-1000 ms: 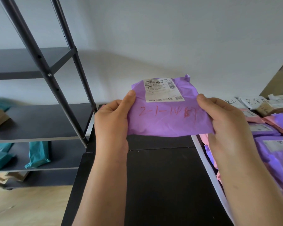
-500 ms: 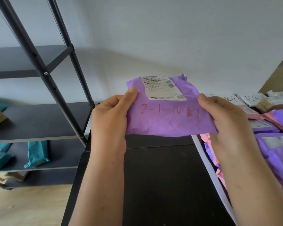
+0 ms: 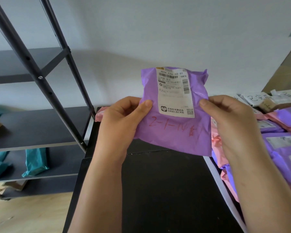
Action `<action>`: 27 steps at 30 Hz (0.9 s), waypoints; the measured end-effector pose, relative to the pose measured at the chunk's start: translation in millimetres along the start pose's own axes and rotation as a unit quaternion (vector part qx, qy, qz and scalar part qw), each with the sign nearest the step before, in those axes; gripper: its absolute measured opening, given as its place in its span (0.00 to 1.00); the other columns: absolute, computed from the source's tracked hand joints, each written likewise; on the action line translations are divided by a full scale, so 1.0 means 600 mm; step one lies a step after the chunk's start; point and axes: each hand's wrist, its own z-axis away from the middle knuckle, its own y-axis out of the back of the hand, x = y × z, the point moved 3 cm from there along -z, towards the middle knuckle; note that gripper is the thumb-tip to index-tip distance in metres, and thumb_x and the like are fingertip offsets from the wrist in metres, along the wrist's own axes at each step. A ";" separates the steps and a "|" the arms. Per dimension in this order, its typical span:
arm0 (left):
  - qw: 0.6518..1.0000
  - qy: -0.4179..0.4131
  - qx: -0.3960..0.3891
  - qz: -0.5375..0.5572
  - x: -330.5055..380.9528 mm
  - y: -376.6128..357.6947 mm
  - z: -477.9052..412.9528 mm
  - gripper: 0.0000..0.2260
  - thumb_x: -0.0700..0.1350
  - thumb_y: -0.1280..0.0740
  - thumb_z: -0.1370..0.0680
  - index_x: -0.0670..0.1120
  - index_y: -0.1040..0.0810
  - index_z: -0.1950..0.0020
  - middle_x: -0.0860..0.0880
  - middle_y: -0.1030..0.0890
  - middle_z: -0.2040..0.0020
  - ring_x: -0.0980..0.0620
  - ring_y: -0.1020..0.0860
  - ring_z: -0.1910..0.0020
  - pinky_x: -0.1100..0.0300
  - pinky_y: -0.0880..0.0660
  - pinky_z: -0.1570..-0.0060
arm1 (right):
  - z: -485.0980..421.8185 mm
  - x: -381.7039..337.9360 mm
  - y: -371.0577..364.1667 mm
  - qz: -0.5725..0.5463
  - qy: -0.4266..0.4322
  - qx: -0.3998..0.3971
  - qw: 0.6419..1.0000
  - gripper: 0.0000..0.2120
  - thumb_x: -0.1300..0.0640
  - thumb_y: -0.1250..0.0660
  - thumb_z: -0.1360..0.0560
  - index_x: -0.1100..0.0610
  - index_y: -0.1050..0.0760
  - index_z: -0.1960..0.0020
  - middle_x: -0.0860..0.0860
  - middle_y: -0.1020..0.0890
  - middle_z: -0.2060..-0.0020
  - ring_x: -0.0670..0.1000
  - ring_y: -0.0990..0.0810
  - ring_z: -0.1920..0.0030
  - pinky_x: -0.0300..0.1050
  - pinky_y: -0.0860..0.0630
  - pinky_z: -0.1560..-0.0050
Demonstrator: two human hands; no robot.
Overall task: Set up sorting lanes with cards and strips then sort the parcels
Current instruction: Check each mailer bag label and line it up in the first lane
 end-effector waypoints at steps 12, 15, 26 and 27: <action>0.992 -0.013 0.121 0.042 -0.020 0.020 -0.018 0.02 0.43 0.25 0.26 0.49 0.15 0.54 0.55 0.14 0.61 0.63 0.18 0.64 0.74 0.26 0.66 | 0.014 -0.015 -0.012 -0.020 0.033 -0.056 0.998 0.02 0.55 0.28 0.24 0.53 0.18 0.54 0.49 0.15 0.59 0.54 0.16 0.53 0.60 0.19 0.48; 0.992 -0.012 0.108 0.060 -0.022 0.024 -0.020 0.05 0.40 0.25 0.26 0.49 0.16 0.58 0.52 0.15 0.62 0.58 0.17 0.62 0.70 0.24 0.62 | 0.013 -0.012 -0.014 -0.013 0.024 -0.065 0.998 0.01 0.57 0.28 0.24 0.54 0.18 0.53 0.49 0.14 0.58 0.52 0.16 0.52 0.60 0.19 0.47; 0.994 -0.013 0.052 0.096 0.003 0.032 -0.008 0.01 0.39 0.26 0.26 0.44 0.17 0.57 0.42 0.14 0.55 0.43 0.15 0.52 0.50 0.17 0.51 | 0.014 -0.018 -0.014 -0.003 0.004 -0.052 0.999 0.01 0.54 0.29 0.24 0.49 0.20 0.54 0.45 0.16 0.60 0.42 0.18 0.58 0.36 0.27 0.61; 0.995 -0.016 0.049 0.088 0.006 0.031 -0.007 0.01 0.39 0.27 0.26 0.43 0.17 0.57 0.42 0.14 0.55 0.43 0.15 0.52 0.47 0.18 0.49 | 0.016 -0.022 -0.015 0.003 0.012 -0.043 0.999 0.02 0.52 0.29 0.25 0.49 0.21 0.53 0.44 0.16 0.59 0.42 0.18 0.57 0.34 0.27 0.61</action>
